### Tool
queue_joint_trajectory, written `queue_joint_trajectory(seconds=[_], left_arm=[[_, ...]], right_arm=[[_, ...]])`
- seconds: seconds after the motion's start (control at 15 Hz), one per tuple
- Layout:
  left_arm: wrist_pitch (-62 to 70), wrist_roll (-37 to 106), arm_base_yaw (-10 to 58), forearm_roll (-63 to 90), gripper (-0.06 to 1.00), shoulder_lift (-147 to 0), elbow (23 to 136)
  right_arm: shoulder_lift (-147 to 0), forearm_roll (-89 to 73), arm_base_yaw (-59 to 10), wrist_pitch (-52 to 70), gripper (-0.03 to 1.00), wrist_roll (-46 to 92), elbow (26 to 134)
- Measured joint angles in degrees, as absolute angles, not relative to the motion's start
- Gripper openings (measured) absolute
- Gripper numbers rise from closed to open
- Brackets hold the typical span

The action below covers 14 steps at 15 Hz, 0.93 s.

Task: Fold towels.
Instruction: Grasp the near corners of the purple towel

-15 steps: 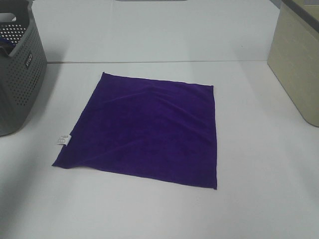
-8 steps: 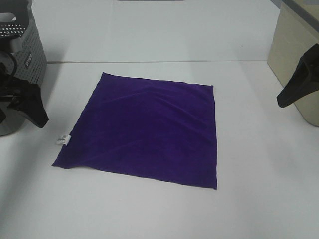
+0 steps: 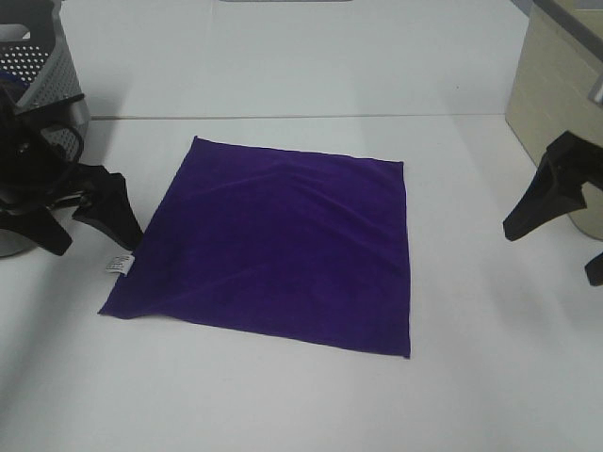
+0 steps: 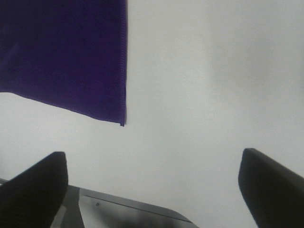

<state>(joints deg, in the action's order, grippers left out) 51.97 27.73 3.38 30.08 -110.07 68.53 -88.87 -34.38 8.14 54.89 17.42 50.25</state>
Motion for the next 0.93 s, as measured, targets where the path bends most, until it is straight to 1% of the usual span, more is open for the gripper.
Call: queue_joint_trajectory(seconds=[0.2,0.33,0.47,0.67,0.93], left_arm=[[52.0,28.0,3.6,29.3,0.99,-111.3,68.5],[52.1,28.1,3.4,28.8,0.99,-111.6,68.8],[52.7,28.8,3.0,28.8,0.99,-113.6,69.0],[52.9,30.7,2.8,28.8,0.99,-116.7,69.8],[53.3,32.7,2.8,30.4,0.99,-120.1,70.6]], right_arm=[[-94.9,-42.2,8.1,50.0,0.92,23.3,47.8],[-99.7,-49.2,8.1,48.9,0.91,29.2,47.8],[-104.2,-52.1,7.4,48.5,0.91,32.6,47.8],[-108.5,-53.3,1.5,44.7,0.91,33.7,47.8],[-110.5,-54.8,-1.0,43.0,0.91,33.7,47.8]])
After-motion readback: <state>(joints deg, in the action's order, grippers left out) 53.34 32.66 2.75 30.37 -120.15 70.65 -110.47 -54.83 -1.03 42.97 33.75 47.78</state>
